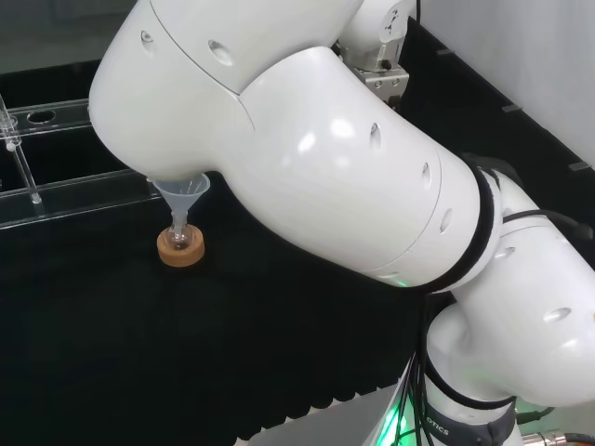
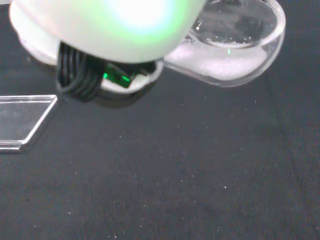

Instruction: Pick up the weighing funnel.

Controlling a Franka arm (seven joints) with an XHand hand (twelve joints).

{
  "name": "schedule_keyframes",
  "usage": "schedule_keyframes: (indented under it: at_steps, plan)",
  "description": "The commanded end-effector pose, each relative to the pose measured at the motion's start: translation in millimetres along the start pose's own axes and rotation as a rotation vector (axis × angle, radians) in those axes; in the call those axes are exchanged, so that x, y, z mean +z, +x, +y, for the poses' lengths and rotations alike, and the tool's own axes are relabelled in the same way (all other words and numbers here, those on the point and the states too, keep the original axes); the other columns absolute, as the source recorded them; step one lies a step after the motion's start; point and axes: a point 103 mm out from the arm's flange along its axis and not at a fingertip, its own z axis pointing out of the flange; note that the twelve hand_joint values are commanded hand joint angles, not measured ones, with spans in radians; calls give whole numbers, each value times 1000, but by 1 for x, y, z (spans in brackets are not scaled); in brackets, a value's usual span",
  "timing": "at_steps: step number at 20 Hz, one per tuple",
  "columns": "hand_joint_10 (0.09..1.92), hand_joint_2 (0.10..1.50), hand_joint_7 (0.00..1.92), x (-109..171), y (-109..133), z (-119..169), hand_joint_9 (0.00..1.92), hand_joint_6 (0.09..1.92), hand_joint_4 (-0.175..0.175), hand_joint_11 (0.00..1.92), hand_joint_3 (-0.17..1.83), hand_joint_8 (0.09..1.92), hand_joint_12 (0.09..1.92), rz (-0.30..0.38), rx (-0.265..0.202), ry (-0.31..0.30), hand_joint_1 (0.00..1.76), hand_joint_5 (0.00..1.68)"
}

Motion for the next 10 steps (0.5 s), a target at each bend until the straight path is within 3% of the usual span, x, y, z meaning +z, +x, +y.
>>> schedule_keyframes:
  at_steps: [1, 10]
  plan:
    - [200, 582, 1756, -11, 3, -2, 1346, 87, 175, 253, 639, 87, 1456, -15, -26, -2, 1167, 1578]
    - [198, 582, 1758, -31, 15, 0, 1346, 87, 175, 250, 638, 87, 1457, -44, -26, -18, 1167, 1580]
